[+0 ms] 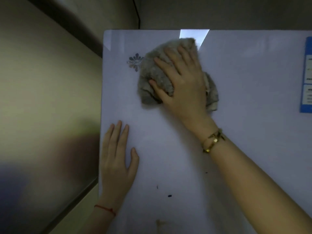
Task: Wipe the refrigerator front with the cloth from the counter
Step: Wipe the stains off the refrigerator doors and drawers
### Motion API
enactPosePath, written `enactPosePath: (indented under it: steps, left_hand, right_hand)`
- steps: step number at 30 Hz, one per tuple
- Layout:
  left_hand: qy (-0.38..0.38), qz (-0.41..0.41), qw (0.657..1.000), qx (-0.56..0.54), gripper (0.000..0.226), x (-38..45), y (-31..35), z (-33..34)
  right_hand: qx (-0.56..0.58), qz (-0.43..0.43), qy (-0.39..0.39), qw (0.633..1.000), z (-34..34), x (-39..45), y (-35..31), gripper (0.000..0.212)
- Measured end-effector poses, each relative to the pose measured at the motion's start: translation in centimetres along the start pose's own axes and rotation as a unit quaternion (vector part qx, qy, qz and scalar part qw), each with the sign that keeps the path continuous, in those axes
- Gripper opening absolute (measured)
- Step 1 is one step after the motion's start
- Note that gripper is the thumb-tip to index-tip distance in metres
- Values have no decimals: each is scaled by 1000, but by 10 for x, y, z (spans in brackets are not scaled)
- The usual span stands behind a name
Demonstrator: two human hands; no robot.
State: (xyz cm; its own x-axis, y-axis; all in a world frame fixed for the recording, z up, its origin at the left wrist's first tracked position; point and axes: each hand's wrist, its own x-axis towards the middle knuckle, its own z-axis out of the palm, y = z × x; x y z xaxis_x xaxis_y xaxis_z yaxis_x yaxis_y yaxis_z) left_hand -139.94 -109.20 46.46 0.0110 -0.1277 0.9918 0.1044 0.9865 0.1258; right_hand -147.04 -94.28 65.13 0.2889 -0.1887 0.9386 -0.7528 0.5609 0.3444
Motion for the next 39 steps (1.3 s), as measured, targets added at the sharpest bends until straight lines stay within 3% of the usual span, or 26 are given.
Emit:
enactPosePath:
  steps: [5,10,12,16,19,26,34,36,39]
  left_hand:
    - [4,-2,1000,-9,53,1,-1,-1]
    - [15,2,1000,-6,52,2,1,-2]
    - [18,3,1000,-6,52,2,1,-2]
    - [15,3,1000,-5,52,2,3,-3]
    - [7,5,1000,-10,53,2,1,-3]
    - [15,3,1000,-13,52,2,1,-2]
    - [11,11,1000,-7,52,-5,1,-4]
    - [5,14,1000,0,51,-15,-1,-5]
    - [1,18,1000,4,49,-35,-4,-6]
  right_hand:
    - [16,-117,-66,991,-14,-57,-4,50]
    - [-30,33,6,999,-32,-2,36,51]
    - [-31,37,13,999,-19,28,23,52]
    - [6,-65,-44,997,12,8,-24,53]
    - [17,-118,-66,991,2,-33,-23,51]
    - [-25,63,24,997,-30,-6,31,51]
    - [3,-101,-96,990,-46,-155,-15,55]
    - [-8,-66,-76,995,-56,-155,-4,51]
    - [-30,68,7,997,-56,-125,7,44]
